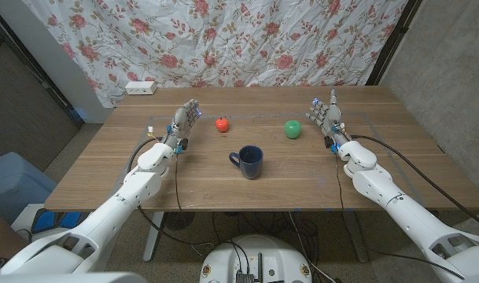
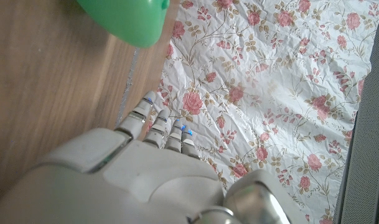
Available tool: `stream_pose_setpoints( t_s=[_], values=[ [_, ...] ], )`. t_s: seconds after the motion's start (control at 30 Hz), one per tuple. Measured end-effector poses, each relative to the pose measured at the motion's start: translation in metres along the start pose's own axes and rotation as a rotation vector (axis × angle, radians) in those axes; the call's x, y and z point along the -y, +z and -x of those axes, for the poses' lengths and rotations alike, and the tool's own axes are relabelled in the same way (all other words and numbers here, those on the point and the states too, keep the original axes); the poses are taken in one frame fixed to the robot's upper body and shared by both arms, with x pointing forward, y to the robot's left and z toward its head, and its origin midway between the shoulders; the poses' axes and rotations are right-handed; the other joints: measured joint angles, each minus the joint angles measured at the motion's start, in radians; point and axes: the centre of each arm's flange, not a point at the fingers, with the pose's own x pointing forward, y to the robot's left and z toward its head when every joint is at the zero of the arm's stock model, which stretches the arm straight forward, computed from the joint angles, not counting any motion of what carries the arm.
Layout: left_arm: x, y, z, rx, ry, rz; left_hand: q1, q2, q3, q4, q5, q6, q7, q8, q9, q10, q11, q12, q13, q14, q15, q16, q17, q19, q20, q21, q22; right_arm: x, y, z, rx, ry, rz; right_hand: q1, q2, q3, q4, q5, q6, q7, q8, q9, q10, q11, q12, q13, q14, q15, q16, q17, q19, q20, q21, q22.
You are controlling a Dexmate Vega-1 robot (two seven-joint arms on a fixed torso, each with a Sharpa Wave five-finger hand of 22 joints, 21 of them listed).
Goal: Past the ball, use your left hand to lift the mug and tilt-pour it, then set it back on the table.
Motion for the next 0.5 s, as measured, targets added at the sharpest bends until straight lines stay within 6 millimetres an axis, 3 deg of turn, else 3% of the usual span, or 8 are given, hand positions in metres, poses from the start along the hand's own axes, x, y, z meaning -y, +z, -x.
stream_pose_setpoints(
  t_s=[0.37,0.5],
  values=[
    [-0.0036,0.0039,0.0033,-0.002,-0.023,-0.017,0.008,0.008,0.011,-0.025,0.000,0.005,-0.005,0.000,0.000,0.000,-0.011,0.000,0.000,-0.004,-0.004,0.000,0.000,0.005,-0.005,0.000,0.000,0.0001,0.0001,-0.0001,0.000,0.000,0.000,0.012,0.012,0.000,0.000,0.000,0.000,0.000,0.000,0.000,0.000,0.000,0.000,0.000,0.000,0.000,0.000,0.000,0.000,0.000,0.000,0.000],
    [-0.0042,0.0068,0.0059,-0.006,-0.033,-0.023,0.027,0.013,0.016,-0.061,-0.009,0.013,-0.013,0.004,0.000,0.007,-0.018,0.000,0.000,-0.003,-0.008,0.000,0.000,0.005,-0.005,0.000,-0.002,0.0001,0.0001,-0.0001,0.000,0.000,0.000,0.012,0.012,0.000,0.000,0.000,0.000,0.000,0.000,0.000,0.000,0.000,0.000,0.000,0.000,0.000,0.000,0.000,0.000,0.000,0.000,0.000]
  ],
)
